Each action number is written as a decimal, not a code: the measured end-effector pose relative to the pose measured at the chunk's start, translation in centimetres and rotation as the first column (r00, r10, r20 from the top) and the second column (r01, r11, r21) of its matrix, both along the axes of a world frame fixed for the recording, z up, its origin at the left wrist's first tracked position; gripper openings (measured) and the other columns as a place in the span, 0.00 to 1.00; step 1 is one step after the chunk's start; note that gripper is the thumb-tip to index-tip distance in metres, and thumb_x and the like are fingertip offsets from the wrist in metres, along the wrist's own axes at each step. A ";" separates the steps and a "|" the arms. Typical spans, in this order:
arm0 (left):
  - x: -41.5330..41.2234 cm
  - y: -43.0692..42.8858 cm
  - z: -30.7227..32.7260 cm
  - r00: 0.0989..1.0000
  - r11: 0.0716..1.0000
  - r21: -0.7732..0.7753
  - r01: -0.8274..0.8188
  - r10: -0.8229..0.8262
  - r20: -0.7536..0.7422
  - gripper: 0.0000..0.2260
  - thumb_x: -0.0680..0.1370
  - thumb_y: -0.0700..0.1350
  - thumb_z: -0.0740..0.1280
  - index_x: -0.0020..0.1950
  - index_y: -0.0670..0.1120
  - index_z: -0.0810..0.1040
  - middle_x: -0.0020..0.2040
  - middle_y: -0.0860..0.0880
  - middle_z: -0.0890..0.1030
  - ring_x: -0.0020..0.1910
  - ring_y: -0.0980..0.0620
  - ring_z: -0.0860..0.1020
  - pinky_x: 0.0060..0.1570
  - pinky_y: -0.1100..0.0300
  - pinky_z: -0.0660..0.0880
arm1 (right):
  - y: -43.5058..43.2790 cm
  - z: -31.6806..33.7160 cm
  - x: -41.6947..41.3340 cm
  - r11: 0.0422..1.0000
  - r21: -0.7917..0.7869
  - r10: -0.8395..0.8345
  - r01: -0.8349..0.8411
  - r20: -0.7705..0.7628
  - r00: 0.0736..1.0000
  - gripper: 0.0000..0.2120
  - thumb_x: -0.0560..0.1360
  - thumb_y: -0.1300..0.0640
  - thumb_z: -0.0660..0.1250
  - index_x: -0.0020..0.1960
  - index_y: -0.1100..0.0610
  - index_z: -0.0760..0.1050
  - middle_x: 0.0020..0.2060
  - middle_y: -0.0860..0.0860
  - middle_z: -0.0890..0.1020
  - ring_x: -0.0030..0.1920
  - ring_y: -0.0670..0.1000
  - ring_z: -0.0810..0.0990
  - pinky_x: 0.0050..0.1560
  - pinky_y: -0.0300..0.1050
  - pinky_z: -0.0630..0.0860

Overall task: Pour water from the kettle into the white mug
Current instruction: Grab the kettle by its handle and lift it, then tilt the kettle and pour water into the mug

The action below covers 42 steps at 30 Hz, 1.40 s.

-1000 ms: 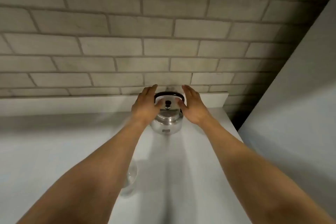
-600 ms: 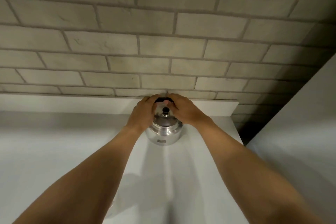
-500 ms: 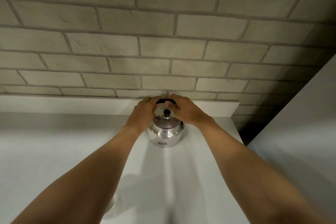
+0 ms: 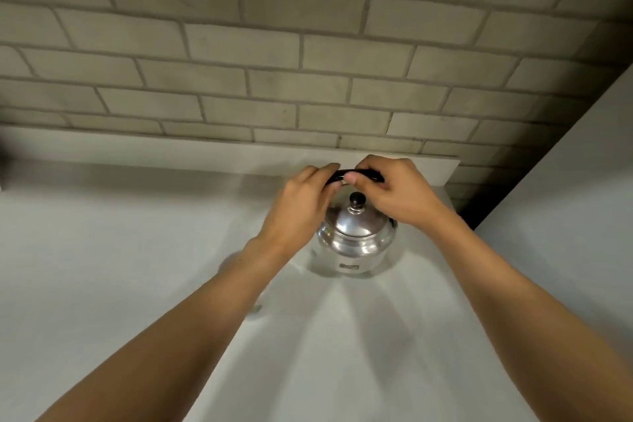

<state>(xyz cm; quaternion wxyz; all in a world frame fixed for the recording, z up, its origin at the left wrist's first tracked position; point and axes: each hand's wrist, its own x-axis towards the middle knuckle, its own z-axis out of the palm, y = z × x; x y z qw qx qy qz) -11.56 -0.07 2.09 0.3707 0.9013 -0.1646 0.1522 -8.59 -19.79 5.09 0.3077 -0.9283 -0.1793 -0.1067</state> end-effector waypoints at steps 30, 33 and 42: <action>-15.5 0.1 -4.7 0.980 0.998 0.021 0.052 -0.055 0.193 0.20 0.84 0.45 0.63 0.74 0.40 0.73 0.72 0.42 0.75 0.74 0.40 0.71 0.64 0.43 0.77 | 5.3 7.2 -10.7 0.946 -0.288 0.162 -0.148 0.024 0.986 0.19 0.78 0.37 0.66 0.55 0.49 0.85 0.36 0.52 0.87 0.38 0.54 0.83 0.45 0.54 0.80; -15.7 0.3 -4.5 0.978 0.999 -0.028 0.024 -0.018 0.207 0.19 0.83 0.45 0.63 0.73 0.39 0.74 0.70 0.41 0.77 0.71 0.39 0.73 0.65 0.44 0.76 | 6.4 7.8 -10.6 0.928 -0.327 0.198 -0.177 0.030 0.980 0.17 0.79 0.39 0.66 0.54 0.49 0.86 0.35 0.50 0.86 0.36 0.49 0.81 0.43 0.53 0.80; -15.9 0.8 -4.7 0.976 0.981 -0.191 0.014 0.029 0.217 0.19 0.83 0.42 0.66 0.72 0.36 0.75 0.70 0.39 0.77 0.68 0.39 0.75 0.69 0.48 0.73 | 9.4 8.8 -10.3 0.854 -0.454 0.300 -0.255 0.028 0.953 0.16 0.80 0.41 0.66 0.55 0.50 0.87 0.37 0.49 0.88 0.35 0.51 0.77 0.39 0.48 0.76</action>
